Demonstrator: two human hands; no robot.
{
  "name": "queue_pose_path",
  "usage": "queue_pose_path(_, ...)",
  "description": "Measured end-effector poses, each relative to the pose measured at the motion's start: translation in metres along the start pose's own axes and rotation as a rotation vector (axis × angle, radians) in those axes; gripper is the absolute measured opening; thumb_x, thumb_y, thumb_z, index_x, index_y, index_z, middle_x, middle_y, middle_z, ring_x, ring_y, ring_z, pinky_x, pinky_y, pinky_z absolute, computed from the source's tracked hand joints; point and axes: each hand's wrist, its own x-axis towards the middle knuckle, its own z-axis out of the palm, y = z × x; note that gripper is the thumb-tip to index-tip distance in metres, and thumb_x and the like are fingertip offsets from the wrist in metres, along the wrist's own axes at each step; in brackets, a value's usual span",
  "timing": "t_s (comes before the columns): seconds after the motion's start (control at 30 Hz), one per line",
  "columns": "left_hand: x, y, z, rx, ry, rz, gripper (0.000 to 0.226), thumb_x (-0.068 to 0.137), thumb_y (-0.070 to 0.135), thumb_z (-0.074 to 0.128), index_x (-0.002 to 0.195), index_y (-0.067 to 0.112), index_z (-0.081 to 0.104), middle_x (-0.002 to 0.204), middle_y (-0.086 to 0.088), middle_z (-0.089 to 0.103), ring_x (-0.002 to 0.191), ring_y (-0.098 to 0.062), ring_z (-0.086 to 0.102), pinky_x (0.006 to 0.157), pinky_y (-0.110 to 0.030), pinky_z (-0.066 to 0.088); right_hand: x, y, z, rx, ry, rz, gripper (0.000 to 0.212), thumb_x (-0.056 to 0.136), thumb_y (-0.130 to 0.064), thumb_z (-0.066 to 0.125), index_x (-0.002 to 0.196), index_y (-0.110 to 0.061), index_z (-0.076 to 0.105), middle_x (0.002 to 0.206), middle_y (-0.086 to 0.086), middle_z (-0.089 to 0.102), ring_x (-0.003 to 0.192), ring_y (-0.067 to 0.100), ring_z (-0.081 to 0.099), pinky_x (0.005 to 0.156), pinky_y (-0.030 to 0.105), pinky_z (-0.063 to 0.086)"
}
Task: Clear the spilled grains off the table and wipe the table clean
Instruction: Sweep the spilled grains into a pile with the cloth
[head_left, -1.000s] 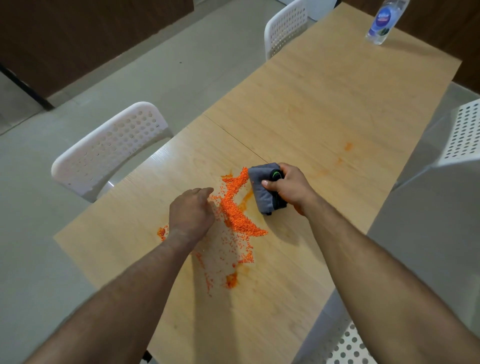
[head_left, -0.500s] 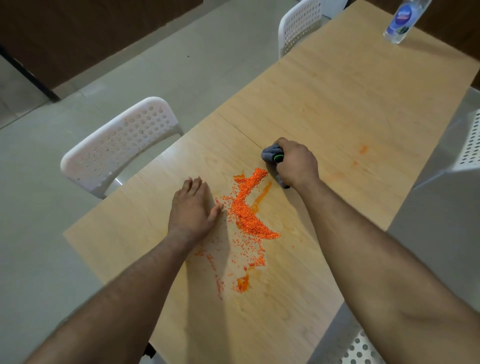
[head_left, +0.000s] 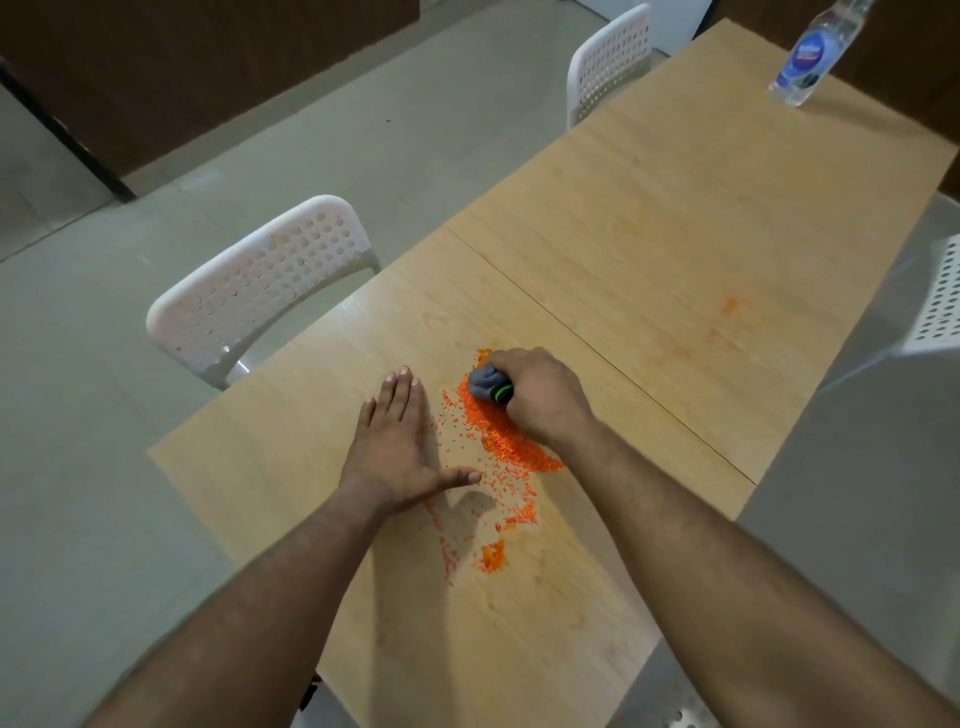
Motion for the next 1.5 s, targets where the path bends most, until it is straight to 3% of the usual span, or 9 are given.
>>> queue_pose_path(0.13,-0.004,-0.009,-0.006,-0.029,-0.057,-0.009,0.169,0.046,0.109,0.054,0.166,0.013,-0.015,0.172,-0.003,-0.028,0.159,-0.019,-0.022,0.131,-0.042,-0.003,-0.012,0.000,0.003,0.119,-0.116,-0.029,0.051,0.077,0.005,0.054,0.107,-0.035,0.066,0.106,-0.006,0.068,0.101,0.024,0.061,0.073,0.039,0.051)
queue_pose_path(0.23,-0.004,-0.015,-0.010,-0.061,-0.091,-0.025,0.174,0.041,0.105,0.065,0.166,0.014,-0.016,0.172,-0.001,-0.029,0.159,-0.018,-0.022,0.132,-0.042,-0.002,-0.001,0.004,-0.010,0.229,-0.001,0.047,0.047,0.080,0.001,0.059,0.105,-0.038,0.067,0.104,-0.010,0.069,0.096,0.020,0.064,0.077,0.042,0.057)
queue_pose_path(0.33,-0.002,-0.016,-0.012,-0.075,-0.115,-0.035,0.176,0.039,0.101,0.071,0.166,0.016,-0.016,0.171,0.001,-0.030,0.159,-0.018,-0.022,0.132,-0.041,-0.002,0.028,0.009,-0.026,0.123,0.167,0.079,0.046,0.084,-0.002,0.058,0.113,-0.036,0.067,0.114,-0.006,0.070,0.105,0.023,0.062,0.083,0.037,0.050)
queue_pose_path(0.4,-0.002,-0.016,-0.012,-0.081,-0.115,-0.042,0.176,0.038,0.100,0.073,0.166,0.018,-0.018,0.171,0.003,-0.031,0.158,-0.017,-0.024,0.131,-0.040,-0.004,0.047,0.008,-0.031,0.071,0.176,0.102,0.046,0.085,-0.002,0.055,0.116,-0.034,0.068,0.119,-0.004,0.069,0.111,0.026,0.061,0.081,0.035,0.045)
queue_pose_path(0.63,-0.006,-0.015,-0.011,-0.088,-0.106,-0.049,0.178,0.036,0.099,0.073,0.165,0.019,-0.020,0.170,0.003,-0.033,0.157,-0.017,-0.027,0.132,-0.043,-0.003,0.048,-0.023,-0.001,-0.099,0.075,-0.020,0.031,0.095,-0.014,0.057,0.118,-0.033,0.067,0.114,-0.003,0.066,0.109,0.025,0.053,0.077,0.036,0.041)
queue_pose_path(0.93,-0.015,-0.009,-0.025,-0.025,-0.159,-0.035,0.185,0.030,0.094,0.079,0.166,0.011,-0.015,0.173,-0.005,-0.026,0.160,-0.022,-0.021,0.133,-0.041,0.001,-0.018,-0.031,0.022,-0.081,-0.166,-0.258,0.052,0.082,-0.001,0.060,0.122,-0.033,0.067,0.117,-0.006,0.067,0.111,0.022,0.052,0.080,0.039,0.042)
queue_pose_path(1.23,-0.024,-0.003,-0.024,0.084,-0.212,-0.004,0.185,0.035,0.073,0.097,0.164,0.010,-0.020,0.171,-0.008,-0.030,0.159,-0.026,-0.024,0.132,-0.044,-0.001,0.001,0.030,-0.031,0.128,0.145,0.091,0.047,0.082,-0.001,0.053,0.105,-0.039,0.068,0.110,-0.013,0.068,0.104,0.021,0.060,0.082,0.038,0.049)
queue_pose_path(1.37,-0.027,-0.003,-0.022,0.147,-0.207,0.009,0.184,0.037,0.068,0.099,0.163,0.008,-0.021,0.171,-0.010,-0.030,0.160,-0.029,-0.023,0.132,-0.045,0.003,0.007,0.051,-0.026,-0.001,0.145,0.167,0.038,0.089,-0.006,0.054,0.114,-0.032,0.068,0.117,-0.006,0.068,0.110,0.025,0.057,0.078,0.033,0.038)
queue_pose_path(1.5,-0.028,0.000,-0.020,0.171,-0.196,-0.004,0.183,0.039,0.065,0.100,0.163,0.007,-0.022,0.170,-0.012,-0.031,0.159,-0.030,-0.023,0.132,-0.044,0.001,-0.002,0.040,-0.010,-0.038,0.123,0.134,0.037,0.091,-0.008,0.057,0.119,-0.031,0.067,0.116,-0.003,0.065,0.112,0.027,0.053,0.080,0.037,0.043)
